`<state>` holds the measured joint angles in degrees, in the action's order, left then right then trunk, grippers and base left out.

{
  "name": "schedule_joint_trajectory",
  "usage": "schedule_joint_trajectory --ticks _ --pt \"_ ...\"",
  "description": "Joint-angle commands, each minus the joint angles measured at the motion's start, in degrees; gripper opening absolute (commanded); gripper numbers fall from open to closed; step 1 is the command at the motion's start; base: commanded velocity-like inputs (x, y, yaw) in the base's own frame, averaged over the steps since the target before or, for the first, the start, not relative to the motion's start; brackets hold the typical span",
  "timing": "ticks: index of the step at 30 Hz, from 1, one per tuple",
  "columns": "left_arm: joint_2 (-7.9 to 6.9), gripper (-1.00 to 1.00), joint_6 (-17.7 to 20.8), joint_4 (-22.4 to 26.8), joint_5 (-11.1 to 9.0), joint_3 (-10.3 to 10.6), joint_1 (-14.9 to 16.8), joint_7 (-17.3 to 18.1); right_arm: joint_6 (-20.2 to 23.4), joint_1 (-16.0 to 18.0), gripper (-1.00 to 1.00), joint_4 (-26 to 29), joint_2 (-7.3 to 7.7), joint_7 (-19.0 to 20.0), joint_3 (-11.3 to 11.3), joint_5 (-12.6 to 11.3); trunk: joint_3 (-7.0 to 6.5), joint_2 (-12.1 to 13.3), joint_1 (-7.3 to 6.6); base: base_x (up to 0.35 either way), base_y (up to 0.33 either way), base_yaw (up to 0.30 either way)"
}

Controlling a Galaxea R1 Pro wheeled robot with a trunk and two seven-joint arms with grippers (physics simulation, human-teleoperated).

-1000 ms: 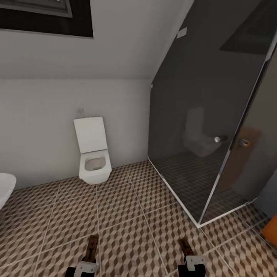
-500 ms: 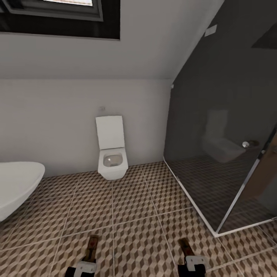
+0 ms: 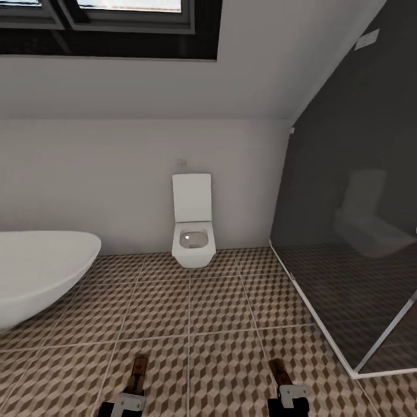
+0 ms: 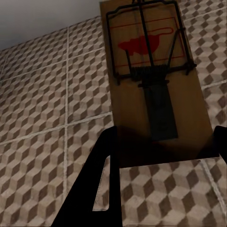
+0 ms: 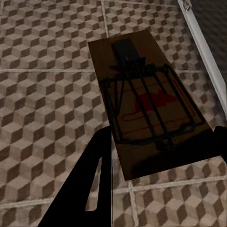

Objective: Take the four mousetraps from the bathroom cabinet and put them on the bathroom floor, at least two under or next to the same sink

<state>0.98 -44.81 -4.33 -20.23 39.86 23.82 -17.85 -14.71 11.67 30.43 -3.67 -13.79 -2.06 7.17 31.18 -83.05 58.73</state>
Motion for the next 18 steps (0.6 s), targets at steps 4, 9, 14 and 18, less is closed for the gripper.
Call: schedule_joint_trajectory --ticks 4,9,14,18 --pt "0.08 -1.0 -0.2 -0.24 -0.16 0.49 0.09 -0.26 0.04 0.02 -1.0 -0.02 -0.02 -0.45 -0.17 0.48 0.06 -0.03 0.0 0.0 0.0 0.29" --pt "0.08 -1.0 -0.19 -0.24 -0.16 0.49 0.09 -0.26 0.04 0.02 -1.0 -0.02 -0.02 -0.45 -0.21 0.48 0.06 -0.03 0.0 0.0 0.0 0.29" --pt "0.08 -1.0 -0.19 -0.24 -0.16 0.49 0.09 -0.26 0.04 0.02 -1.0 -0.02 -0.03 -0.45 -0.23 0.48 0.06 -0.03 0.0 0.0 0.0 0.29" --pt "0.08 -1.0 -0.19 -0.24 -0.16 0.49 0.09 -0.26 0.04 0.02 -1.0 -0.02 -0.03 -0.45 -0.23 0.48 0.06 -0.03 0.0 0.0 0.0 0.29"
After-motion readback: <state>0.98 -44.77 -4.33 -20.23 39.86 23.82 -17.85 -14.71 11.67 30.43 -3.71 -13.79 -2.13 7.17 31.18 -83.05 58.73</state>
